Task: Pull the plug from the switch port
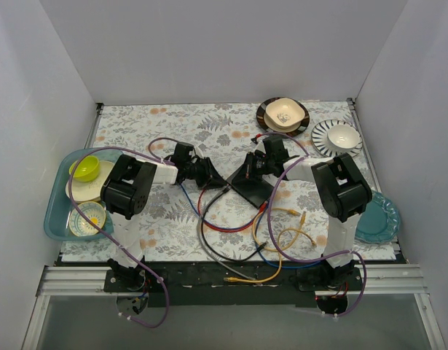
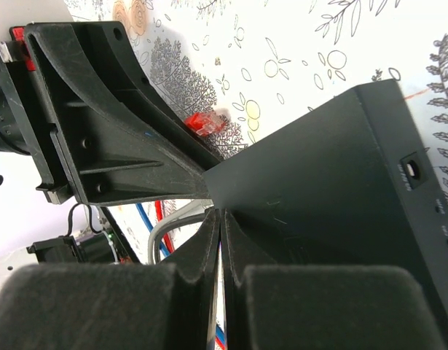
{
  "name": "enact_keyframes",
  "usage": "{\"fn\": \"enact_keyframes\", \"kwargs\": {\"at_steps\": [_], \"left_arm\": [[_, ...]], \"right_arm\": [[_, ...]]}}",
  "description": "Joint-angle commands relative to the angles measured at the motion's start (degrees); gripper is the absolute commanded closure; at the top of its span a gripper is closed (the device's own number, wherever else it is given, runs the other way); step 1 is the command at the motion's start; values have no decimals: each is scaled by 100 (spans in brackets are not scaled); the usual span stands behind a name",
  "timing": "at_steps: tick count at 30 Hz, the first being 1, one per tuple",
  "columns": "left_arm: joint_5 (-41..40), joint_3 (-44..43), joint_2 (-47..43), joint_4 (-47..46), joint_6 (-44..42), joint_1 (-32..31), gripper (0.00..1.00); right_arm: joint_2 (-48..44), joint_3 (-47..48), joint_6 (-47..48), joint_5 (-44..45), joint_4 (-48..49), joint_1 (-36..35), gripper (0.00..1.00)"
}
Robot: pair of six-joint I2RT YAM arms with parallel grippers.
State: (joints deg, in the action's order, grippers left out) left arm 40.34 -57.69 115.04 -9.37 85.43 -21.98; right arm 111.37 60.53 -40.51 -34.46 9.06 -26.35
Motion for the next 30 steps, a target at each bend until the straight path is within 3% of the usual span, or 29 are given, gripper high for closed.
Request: {"fn": "enact_keyframes", "kwargs": {"at_steps": [1,7,17,19,20,23,27,30], "left_arm": [[-615,-102,167,260,-263,-114,82],[-738,-146,106,356,-404,-193,100],[-939,56,-131,514,-474,-202,100],[-1193,74,-271,611,-431,-193,93],[-1273,83,-315,637,-430,-193,82],[-1528,109,-500,690,-439,-193,74],[-1590,91,-579,822,-501,-193,55],[-1599,214,-588,822,-510,-193,49]], "right_arm": [[280,-86,219,247,-379,-11,94],[315,-68,219,238,-370,-11,94],[210,-85,333,413,-457,16,94],[-71,-77,465,893,-676,7,91],[-185,-42,552,1132,-834,7,79],[-546,213,965,2055,-1564,16,59],[-687,538,1379,2820,-2223,25,51],[-626,512,1353,3129,-2417,95,50]]}}
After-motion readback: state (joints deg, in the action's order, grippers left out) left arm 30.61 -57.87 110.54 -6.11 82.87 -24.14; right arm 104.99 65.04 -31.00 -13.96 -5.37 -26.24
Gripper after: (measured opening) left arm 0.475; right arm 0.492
